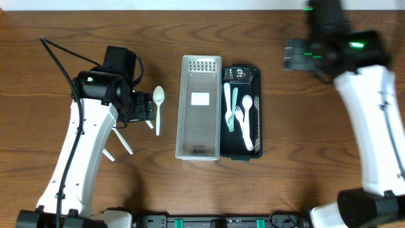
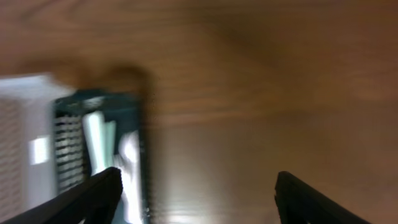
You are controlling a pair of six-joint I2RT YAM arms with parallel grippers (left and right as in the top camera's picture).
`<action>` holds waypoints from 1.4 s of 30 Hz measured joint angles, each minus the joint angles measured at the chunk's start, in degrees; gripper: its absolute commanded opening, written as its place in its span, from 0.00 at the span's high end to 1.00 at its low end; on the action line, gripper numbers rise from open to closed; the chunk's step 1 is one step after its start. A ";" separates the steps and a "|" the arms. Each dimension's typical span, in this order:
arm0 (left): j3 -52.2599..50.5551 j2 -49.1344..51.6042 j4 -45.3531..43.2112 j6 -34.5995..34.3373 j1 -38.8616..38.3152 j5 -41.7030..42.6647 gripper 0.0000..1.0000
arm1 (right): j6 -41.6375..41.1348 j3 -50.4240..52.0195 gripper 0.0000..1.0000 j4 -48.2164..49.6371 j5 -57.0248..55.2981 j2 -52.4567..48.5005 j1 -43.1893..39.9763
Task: Pack container
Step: 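Carry the spoon with the right gripper into the black basket and release, then move the left gripper to the white spoons and grasp one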
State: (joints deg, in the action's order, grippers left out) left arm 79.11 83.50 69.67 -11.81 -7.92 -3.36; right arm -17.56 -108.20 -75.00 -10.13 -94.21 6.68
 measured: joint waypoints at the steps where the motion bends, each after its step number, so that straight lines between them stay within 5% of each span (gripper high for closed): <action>1: 0.00 -0.44 0.00 0.13 0.00 0.00 0.02 | 0.61 -0.07 0.16 -0.92 -0.02 0.44 -2.27; 12: 0.13 -4.76 -10.75 -6.36 1.86 0.07 0.02 | 5.27 11.52 0.16 3.85 8.35 -0.07 -16.76; 21: 0.31 9.60 -20.39 -15.04 7.37 2.84 0.02 | 6.12 22.10 0.16 9.86 12.24 -0.37 -16.92; 30: 0.31 24.92 -23.58 -16.48 8.28 6.32 0.02 | 6.12 23.06 0.16 10.16 13.33 -0.44 -16.92; 42: 0.31 31.95 -23.85 -16.65 8.92 7.63 0.02 | 6.12 23.06 0.16 10.12 13.38 -0.44 -16.92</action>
State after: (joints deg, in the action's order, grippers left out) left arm 79.42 115.46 45.82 -28.47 0.99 4.27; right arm -11.44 -85.14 -64.88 3.25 -94.65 -10.24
